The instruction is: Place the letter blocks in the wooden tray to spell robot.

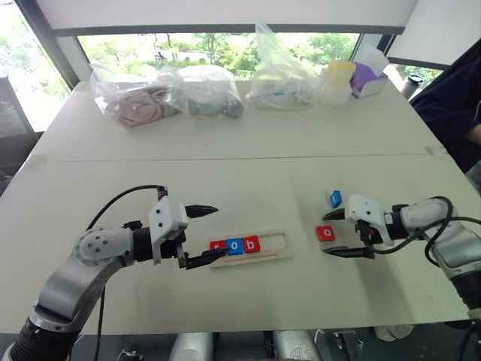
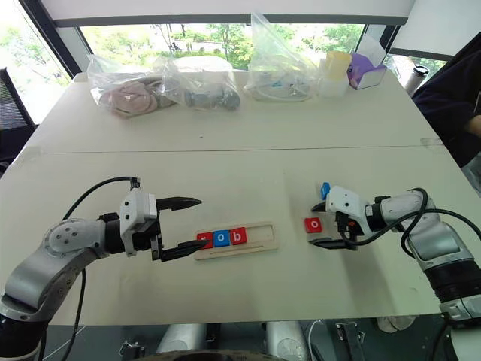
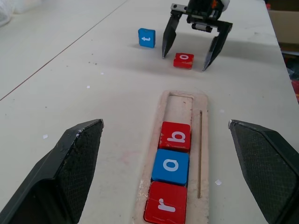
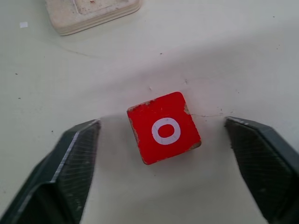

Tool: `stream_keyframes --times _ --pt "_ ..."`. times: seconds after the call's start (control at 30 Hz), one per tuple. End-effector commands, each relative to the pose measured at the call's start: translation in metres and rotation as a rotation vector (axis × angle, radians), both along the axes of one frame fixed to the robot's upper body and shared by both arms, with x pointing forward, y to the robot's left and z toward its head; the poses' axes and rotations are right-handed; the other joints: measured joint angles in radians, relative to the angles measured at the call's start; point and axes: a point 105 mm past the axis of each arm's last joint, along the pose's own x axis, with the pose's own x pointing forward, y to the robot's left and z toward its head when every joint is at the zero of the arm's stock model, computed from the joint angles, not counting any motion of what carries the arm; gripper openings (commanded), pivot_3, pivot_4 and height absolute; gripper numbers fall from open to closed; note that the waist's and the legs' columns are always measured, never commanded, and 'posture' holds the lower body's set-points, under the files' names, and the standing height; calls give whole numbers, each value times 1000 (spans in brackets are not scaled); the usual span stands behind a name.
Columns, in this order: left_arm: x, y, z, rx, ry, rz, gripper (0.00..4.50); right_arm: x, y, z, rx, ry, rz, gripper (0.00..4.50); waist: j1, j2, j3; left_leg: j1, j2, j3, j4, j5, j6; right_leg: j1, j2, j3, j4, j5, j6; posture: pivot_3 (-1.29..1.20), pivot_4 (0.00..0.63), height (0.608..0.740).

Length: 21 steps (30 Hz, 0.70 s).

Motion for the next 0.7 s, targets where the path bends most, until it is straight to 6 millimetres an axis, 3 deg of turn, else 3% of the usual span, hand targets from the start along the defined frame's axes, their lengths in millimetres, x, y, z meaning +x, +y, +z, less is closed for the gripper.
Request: stream_keyframes --times 0.03,0.13,0.27,0.47,0.7 --pt "-3 1 9 2 -44 -6 4500 -1 2 -2 -4 -2 18 2640 0 0 0 0 0 0 0 0 0 0 0 0 0 0 0 0 150 740" --pt "-2 2 9 5 -44 -2 4500 1 3 2 -7 -28 23 1153 0 0 0 1 0 -1 0 0 0 1 0 0 0 0 0 0 150 740" --pt "-2 2 10 6 -43 3 4500 1 18 17 16 -66 73 1148 0 0 0 2 0 -1 0 0 0 2 0 0 0 -1 -1 0 150 740" --pt "-4 2 9 5 -35 -3 4500 -17 65 38 74 -75 247 1148 -1 0 0 2 0 -1 -1 0 0 2 0 -1 0 0 1 0 150 740" --pt "-6 1 10 5 -31 -8 4500 -18 97 31 69 -66 325 1148 3 0 0 1 0 -2 0 0 0 2 0 -1 0 0 0 0 150 740"
